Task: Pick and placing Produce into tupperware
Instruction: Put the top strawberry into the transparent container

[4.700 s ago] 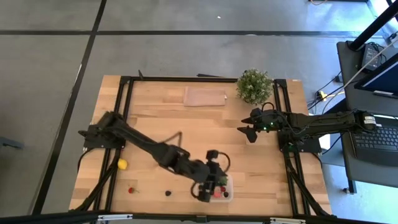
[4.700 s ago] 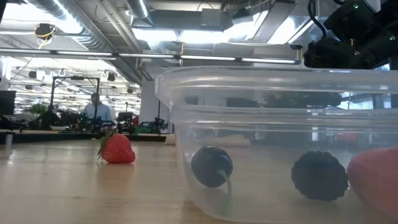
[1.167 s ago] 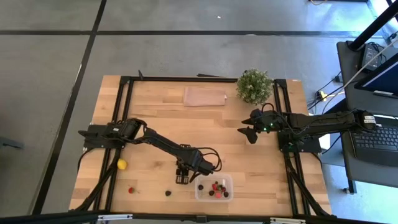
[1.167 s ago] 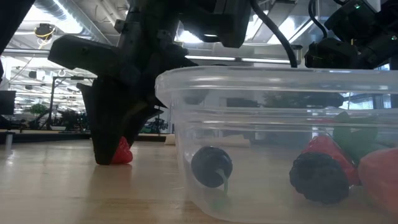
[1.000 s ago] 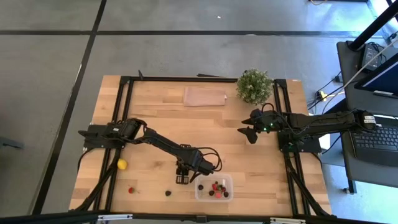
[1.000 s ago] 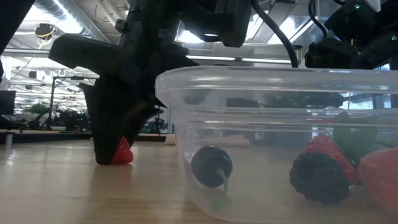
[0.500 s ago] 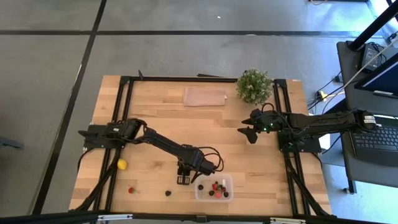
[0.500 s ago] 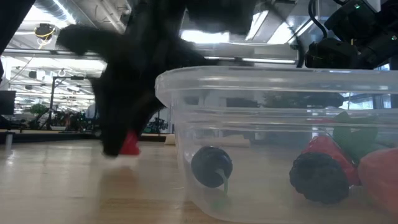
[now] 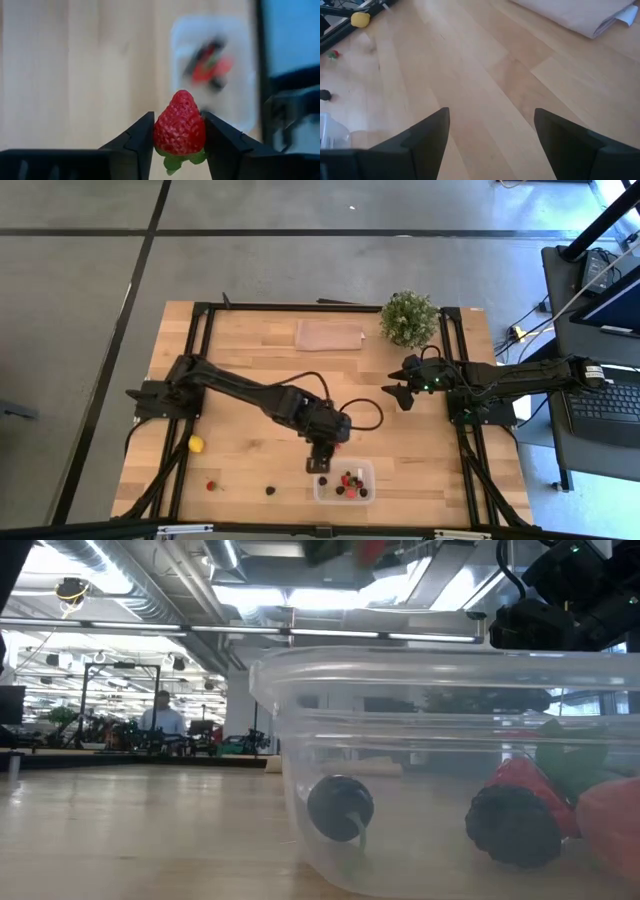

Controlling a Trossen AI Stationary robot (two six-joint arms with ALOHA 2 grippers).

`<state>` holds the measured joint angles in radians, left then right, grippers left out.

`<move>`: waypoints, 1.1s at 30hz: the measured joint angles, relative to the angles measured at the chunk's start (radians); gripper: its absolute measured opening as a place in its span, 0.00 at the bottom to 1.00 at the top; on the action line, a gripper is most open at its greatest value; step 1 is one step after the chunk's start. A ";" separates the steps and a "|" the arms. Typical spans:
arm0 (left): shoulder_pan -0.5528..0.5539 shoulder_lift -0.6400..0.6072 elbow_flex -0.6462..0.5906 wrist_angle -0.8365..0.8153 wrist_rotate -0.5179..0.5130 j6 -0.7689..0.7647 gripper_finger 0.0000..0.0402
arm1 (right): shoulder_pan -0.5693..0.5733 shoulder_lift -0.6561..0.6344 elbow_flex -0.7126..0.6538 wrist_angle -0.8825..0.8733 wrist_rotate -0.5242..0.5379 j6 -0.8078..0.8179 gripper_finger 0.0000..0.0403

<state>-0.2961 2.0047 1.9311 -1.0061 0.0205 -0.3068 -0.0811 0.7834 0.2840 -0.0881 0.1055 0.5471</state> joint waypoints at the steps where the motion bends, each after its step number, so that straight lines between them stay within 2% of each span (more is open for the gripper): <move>1: -0.004 -0.005 0.002 0.054 0.005 0.001 0.33 | 0.000 0.000 0.000 0.003 0.000 0.001 0.72; 5: -0.030 0.004 0.004 0.207 0.025 0.024 0.36 | 0.000 0.000 0.000 0.003 0.000 0.001 0.72; 9: -0.048 0.056 0.004 0.245 0.019 0.028 0.35 | 0.000 0.000 0.000 0.003 0.000 0.001 0.72; 13: -0.058 0.119 0.003 0.246 0.013 -0.005 0.33 | 0.000 0.000 0.000 0.002 -0.001 0.009 0.72; 20: -0.083 0.226 0.003 0.245 0.019 -0.065 0.38 | 0.000 0.000 0.000 0.001 -0.002 0.002 0.72; 27: -0.097 0.289 0.002 0.243 0.051 -0.091 0.35 | 0.000 0.000 0.000 -0.001 -0.002 -0.007 0.72; 33: -0.092 0.293 0.002 0.248 0.046 -0.109 0.43 | 0.000 0.000 0.000 -0.003 -0.002 -0.016 0.72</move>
<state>-0.3882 2.2978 1.9331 -0.7582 0.0662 -0.4160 -0.0807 0.7834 0.2840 -0.0911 0.1036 0.5309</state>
